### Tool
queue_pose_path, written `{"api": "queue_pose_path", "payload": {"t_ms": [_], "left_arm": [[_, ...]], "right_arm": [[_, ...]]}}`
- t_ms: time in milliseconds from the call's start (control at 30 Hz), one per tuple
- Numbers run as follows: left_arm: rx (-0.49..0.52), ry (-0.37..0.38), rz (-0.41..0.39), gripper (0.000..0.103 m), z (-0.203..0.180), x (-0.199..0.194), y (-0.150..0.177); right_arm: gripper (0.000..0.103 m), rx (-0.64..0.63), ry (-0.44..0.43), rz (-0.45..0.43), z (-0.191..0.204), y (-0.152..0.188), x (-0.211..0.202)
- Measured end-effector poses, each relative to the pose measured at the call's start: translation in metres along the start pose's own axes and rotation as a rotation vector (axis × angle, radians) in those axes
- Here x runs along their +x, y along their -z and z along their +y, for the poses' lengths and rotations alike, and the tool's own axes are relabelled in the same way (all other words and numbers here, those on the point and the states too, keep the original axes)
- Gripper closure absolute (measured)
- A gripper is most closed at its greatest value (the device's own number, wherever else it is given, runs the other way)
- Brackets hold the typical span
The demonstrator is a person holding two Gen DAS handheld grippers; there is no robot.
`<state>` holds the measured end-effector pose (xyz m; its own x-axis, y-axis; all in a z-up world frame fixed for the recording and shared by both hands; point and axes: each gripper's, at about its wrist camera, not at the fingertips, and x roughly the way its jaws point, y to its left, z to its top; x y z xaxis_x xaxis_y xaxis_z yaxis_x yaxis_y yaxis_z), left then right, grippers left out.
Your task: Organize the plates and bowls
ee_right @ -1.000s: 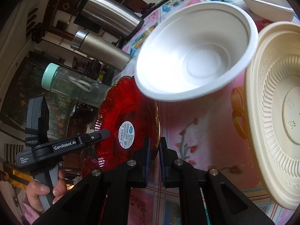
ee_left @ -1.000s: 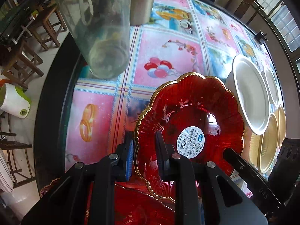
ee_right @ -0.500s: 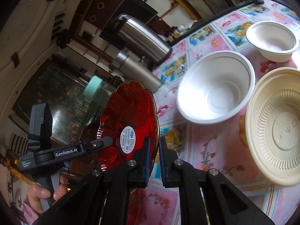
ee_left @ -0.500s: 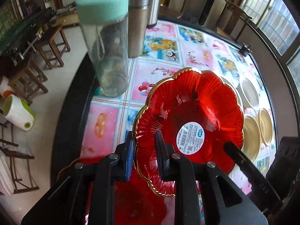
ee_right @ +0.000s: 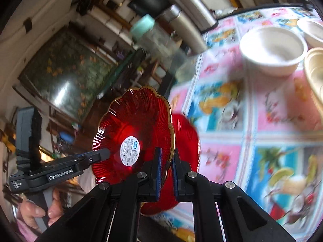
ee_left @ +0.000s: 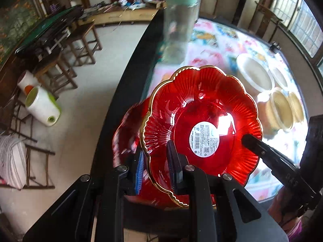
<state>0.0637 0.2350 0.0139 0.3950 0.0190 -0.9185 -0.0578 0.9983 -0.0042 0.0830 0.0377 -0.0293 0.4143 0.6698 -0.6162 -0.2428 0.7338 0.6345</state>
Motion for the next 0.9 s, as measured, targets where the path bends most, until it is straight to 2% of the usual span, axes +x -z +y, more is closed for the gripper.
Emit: {"api": "queue_pose_path", "payload": {"t_ms": [167,333,467,500,600,667,733,800,867,900], "left_arm": [[-0.032,-0.015,0.097,0.083,0.017,0.035,0.016],[-0.021,-0.051,0.157,0.081,0.017,0.062,0.022],[0.030,-0.122,0.169,0.080,0.008,0.071,0.026],[0.046,-0.147,0.166,0.080,0.005,0.070,0.027],[0.101,-0.231,0.133,0.080,-0.004,0.064,0.029],[0.114,-0.270,0.106,0.080,-0.004,0.057,0.029],[0.108,-0.289,0.072,0.080,-0.002,0.046,0.030],[0.094,-0.293,0.034,0.080,0.002,0.035,0.032],[0.079,-0.280,-0.002,0.080,0.002,0.024,0.037],[0.073,-0.270,-0.018,0.080,0.001,0.018,0.040]], "right_arm": [[0.094,-0.040,0.077,0.085,0.008,0.018,0.031],[0.093,-0.132,0.178,0.112,0.020,0.022,0.044],[0.092,-0.227,0.263,0.103,0.031,0.030,0.049],[0.087,-0.250,0.279,0.105,0.035,0.031,0.051],[0.086,-0.324,0.333,0.102,0.039,0.029,0.060],[0.078,-0.389,0.373,0.099,0.046,0.031,0.063],[0.072,-0.456,0.404,0.071,0.052,0.033,0.060],[0.066,-0.536,0.448,-0.004,0.060,0.033,0.048],[0.060,-0.585,0.434,-0.108,0.066,0.032,0.025],[0.051,-0.586,0.410,-0.150,0.066,0.031,0.014]]}}
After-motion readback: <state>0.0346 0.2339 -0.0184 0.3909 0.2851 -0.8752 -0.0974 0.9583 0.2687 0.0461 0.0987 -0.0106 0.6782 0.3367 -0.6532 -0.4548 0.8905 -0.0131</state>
